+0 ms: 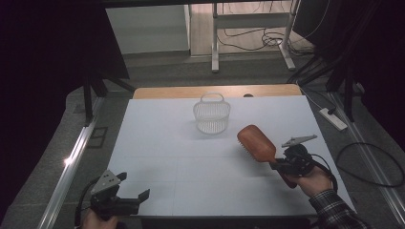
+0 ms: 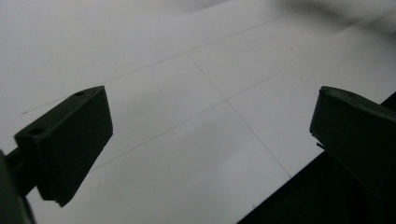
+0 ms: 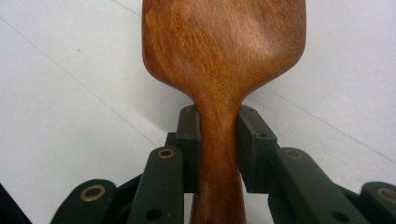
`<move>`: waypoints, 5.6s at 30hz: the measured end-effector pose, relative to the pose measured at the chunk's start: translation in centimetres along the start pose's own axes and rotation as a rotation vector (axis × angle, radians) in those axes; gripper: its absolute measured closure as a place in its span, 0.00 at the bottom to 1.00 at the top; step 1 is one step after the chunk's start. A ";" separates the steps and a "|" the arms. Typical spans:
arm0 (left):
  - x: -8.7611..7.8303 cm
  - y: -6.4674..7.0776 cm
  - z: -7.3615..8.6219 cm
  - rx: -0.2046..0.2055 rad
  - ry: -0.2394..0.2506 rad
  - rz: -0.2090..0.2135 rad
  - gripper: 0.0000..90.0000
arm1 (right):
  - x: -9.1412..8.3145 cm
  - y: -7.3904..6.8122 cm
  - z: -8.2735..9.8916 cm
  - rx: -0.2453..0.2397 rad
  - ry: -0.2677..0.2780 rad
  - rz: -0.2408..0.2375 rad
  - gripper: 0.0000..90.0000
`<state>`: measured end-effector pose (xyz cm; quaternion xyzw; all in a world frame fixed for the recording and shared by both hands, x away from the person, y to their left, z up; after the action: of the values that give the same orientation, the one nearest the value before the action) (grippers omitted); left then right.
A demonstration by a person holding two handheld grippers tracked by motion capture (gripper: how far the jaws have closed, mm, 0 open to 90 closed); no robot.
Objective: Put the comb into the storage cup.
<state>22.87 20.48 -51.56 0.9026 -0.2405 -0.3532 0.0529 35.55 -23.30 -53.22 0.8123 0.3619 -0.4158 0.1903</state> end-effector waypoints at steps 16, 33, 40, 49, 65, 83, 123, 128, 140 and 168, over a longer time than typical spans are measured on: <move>1.3 0.6 -3.3 -0.050 0.017 0.075 0.00 | -2.0 -0.6 -2.2 -0.031 0.161 0.021 0.81; 3.4 2.8 -7.5 -0.035 0.037 0.168 0.00 | -3.1 -1.6 -4.0 -0.063 0.264 -0.001 0.80; 4.6 4.1 -8.6 -0.026 0.023 0.205 0.00 | -3.5 -2.3 -4.7 -0.083 0.297 -0.004 0.81; 6.1 5.7 -9.8 -0.032 0.007 0.256 0.00 | -3.4 -3.3 -5.2 -0.101 0.311 -0.025 0.81; 8.3 8.1 -11.5 -0.009 -0.015 0.330 0.00 | -3.1 -4.8 -6.0 -0.140 0.326 -0.043 0.80; 10.4 9.7 -12.4 -0.035 -0.047 0.414 0.00 | -2.4 -6.9 -6.7 -0.169 0.330 -0.073 0.80; 13.1 12.9 -13.4 -0.062 -0.108 0.533 0.01 | -0.8 -11.2 -8.0 -0.229 0.348 -0.160 0.80; 13.2 13.1 -13.4 -0.070 -0.122 0.542 0.07 | -0.7 -11.4 -8.0 -0.235 0.350 -0.162 0.80; 12.8 12.7 -13.4 -0.194 -0.151 0.658 0.35 | -0.7 -11.4 -8.0 -0.241 0.357 -0.162 0.80; 11.8 12.8 -13.8 -0.267 -0.143 0.784 0.60 | 0.0 -11.3 -7.8 -0.288 0.319 -0.149 0.63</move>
<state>34.40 2.67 -45.10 0.7012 -0.5211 -0.3960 0.2828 31.27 -11.01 -48.80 0.8033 0.5021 -0.2390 0.2133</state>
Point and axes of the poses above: each handheld gripper's, and its own axes: x roughly forward along the jaws, z roughly out of its underside, y roughly to its right, the point moved 9 cm from there along x, roughly forward along the jaws, and after that the axes turned 10 degrees about -x, right-handed, at the moved point
